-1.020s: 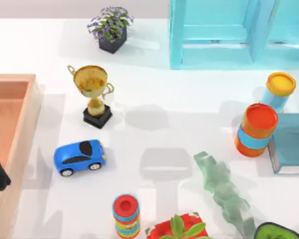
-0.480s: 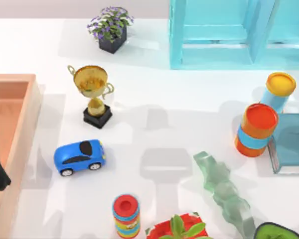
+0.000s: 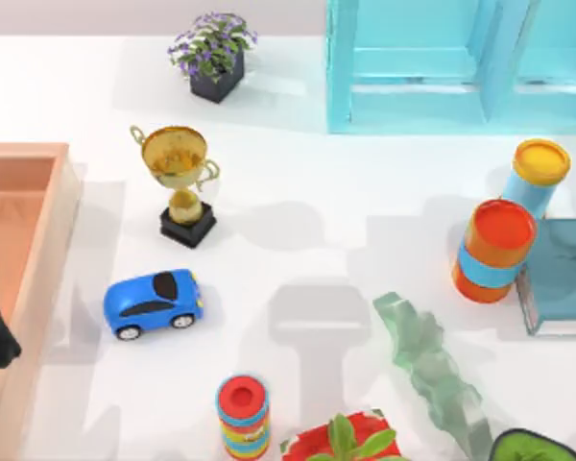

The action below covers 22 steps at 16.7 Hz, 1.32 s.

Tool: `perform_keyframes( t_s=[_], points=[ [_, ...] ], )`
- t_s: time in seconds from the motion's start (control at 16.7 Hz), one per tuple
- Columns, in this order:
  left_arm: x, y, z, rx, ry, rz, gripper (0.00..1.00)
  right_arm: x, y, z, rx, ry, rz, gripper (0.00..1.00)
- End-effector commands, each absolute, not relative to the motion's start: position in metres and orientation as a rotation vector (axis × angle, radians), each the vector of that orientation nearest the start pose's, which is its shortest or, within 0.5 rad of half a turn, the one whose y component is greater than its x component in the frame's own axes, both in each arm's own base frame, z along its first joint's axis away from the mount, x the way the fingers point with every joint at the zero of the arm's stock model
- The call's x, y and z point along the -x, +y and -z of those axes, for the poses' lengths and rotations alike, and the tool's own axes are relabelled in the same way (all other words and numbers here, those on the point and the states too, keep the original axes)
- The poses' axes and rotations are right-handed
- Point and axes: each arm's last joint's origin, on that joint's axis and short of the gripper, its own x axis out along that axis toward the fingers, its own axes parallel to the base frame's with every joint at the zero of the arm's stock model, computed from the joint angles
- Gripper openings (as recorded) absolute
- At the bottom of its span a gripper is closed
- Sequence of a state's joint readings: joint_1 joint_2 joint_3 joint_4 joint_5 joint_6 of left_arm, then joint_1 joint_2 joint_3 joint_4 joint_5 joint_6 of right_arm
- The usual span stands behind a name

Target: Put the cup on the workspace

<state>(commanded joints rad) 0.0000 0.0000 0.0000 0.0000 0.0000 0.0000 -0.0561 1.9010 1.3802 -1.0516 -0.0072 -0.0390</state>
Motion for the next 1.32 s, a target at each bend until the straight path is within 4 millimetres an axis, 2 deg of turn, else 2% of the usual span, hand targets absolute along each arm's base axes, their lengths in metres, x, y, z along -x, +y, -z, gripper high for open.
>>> perform_keyframes(
  t_s=[0.18, 0.96, 1.32],
  points=[
    [-0.1057, -0.0012, -0.16, 0.0, 0.0, 0.0, 1.0, -0.3533, -0.0166, -0.1807, -0.016, 1.572, 0.003, 1.0],
    [-0.1057, -0.0012, -0.16, 0.0, 0.0, 0.0, 1.0, -0.3533, -0.0166, -0.1807, -0.016, 1.572, 0.003, 0.02],
    [-0.1057, -0.0012, -0.16, 0.0, 0.0, 0.0, 1.0, -0.3533, -0.0166, -0.1807, -0.016, 1.572, 0.003, 0.0]
  ],
)
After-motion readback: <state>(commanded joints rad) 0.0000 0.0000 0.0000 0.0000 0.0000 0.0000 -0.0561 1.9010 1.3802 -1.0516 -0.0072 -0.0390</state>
